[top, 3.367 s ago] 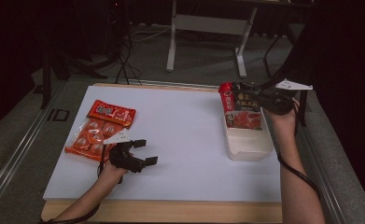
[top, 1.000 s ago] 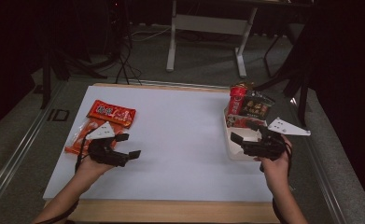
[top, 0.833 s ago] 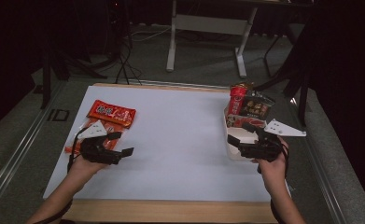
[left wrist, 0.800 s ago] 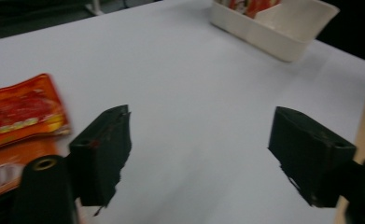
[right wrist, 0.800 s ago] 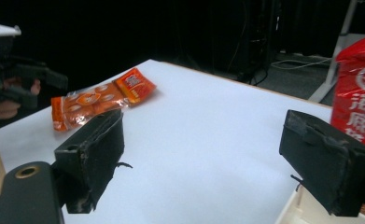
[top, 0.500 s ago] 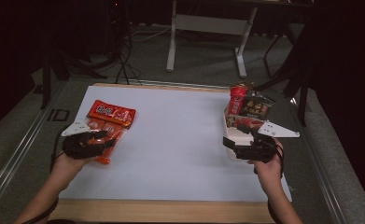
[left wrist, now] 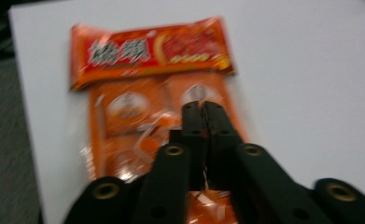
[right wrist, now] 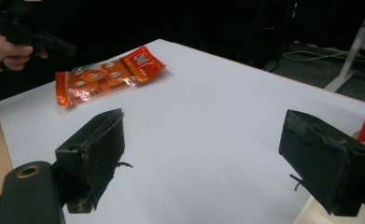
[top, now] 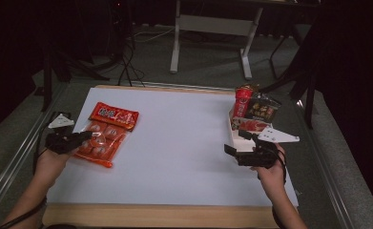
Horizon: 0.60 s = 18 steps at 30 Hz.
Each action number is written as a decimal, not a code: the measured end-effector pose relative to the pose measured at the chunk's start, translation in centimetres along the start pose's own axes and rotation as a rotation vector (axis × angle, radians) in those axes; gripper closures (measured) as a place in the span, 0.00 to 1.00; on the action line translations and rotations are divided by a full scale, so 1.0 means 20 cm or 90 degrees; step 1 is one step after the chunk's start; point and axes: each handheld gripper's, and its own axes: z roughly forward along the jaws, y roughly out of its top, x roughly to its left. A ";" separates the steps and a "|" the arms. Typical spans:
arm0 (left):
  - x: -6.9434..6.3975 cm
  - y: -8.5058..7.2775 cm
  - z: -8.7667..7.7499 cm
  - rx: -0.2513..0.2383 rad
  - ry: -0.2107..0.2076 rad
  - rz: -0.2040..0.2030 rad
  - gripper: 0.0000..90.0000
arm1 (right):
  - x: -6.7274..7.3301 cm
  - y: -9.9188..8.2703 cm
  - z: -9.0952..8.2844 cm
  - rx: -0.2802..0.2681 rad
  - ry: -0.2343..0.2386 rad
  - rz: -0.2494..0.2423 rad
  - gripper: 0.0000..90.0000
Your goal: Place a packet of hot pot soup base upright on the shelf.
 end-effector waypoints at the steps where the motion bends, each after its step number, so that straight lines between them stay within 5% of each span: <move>1: 0.03 -0.01 0.02 0.015 0.024 0.008 0.99 | 0.00 0.00 0.00 0.000 0.004 0.000 0.16; 6: 0.11 -0.03 0.06 0.052 0.076 0.016 1.00 | 0.01 -0.01 0.02 0.007 0.015 -0.004 0.16; 11: 0.18 -0.05 0.11 0.091 0.083 -0.004 1.00 | 0.01 -0.01 0.03 0.007 0.022 -0.004 0.16; 18: 0.23 -0.09 0.17 0.140 0.106 0.004 1.00 | 0.00 -0.01 0.03 0.007 0.024 -0.003 0.16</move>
